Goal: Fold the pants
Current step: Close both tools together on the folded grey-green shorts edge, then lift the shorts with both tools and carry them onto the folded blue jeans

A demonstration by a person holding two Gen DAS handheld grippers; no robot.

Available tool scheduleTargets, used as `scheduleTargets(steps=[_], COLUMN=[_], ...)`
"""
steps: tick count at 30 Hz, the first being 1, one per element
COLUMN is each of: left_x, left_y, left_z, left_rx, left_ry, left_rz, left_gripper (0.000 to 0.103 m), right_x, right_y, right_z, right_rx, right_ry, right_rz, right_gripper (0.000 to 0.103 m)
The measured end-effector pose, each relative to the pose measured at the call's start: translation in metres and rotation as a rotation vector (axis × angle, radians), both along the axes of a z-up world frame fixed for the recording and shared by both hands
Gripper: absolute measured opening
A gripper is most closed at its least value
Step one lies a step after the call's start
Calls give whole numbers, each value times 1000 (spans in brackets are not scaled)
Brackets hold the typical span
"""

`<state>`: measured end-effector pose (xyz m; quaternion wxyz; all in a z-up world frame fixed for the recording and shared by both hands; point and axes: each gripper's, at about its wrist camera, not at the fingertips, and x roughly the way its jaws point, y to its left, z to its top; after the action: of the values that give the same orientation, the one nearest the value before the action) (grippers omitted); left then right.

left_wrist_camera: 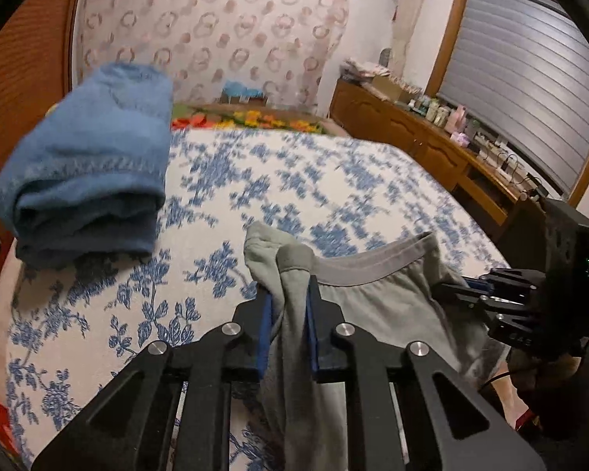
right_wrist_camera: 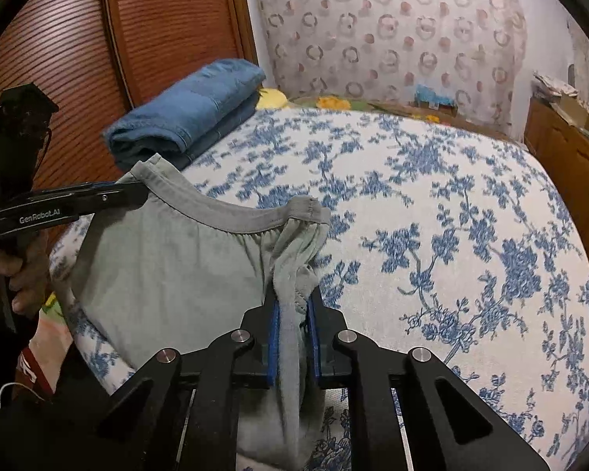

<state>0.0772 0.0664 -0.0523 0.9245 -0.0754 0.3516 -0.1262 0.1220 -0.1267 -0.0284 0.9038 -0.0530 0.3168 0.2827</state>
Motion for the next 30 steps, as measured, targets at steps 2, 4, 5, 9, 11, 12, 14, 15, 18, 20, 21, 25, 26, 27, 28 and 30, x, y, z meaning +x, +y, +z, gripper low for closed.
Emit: scheduleTargets(steps=[2,4,5,9,11,12,14,15,18,20,21,25,26,27,28,30], left_x=[-6,-12,-13,-21,-24,-25,-26,-26,-24,-23,-22,-14,-12,-11,-10,-6], left_y=[-2,-3,-4,-6,-6,-7,-9,-8,-9,-9,-8,-6,-7,-7,-7,-6], left_z=[9,20,24,42,50,54,59,61,62,61,60,53,51,51,51,51], left_rx=[-8,-7,-5,0,4,7,13,13,11,16,17,18,18,16,15,14], left_ry=[-31,-65,-77,-132,-160,-172,-191,-199,-207,-202,-201,-186,-183,-180,-178,-177], left_rz=[-2,-1,0,-2,-2,-2,-2,-2,-2,-4,-3,2,4,7,9,13], left_gripper=[14,14,14,14,14,14,14,14,14,14,14,14,14,14,14,13], right_x=[-5,-9,-11,-20,-25,-26,-28,-29,-27,-24,-22,-12,-8,-5,-2,2], right_y=[-2,-4,-6,-11,-13,-15,-16,-17,-17,-16,-14,-8,-6,-4,-3,-2], right_z=[6,12,15,31,36,40,45,48,50,49,47,43,43,44,45,49], right_rx=[6,16,20,30,38,40,40,40,36,35,33,10,8,9,8,9], right_ry=[-21,-44,-53,-107,-126,-137,-155,-166,-180,-178,-178,-181,-179,-178,-178,-181], right_rz=[3,7,6,3,4,4,7,9,10,14,18,26,28,31,33,36], right_gripper=[12,12,12,12,12,12,12,12,12,12,12,12,12,12,12,12])
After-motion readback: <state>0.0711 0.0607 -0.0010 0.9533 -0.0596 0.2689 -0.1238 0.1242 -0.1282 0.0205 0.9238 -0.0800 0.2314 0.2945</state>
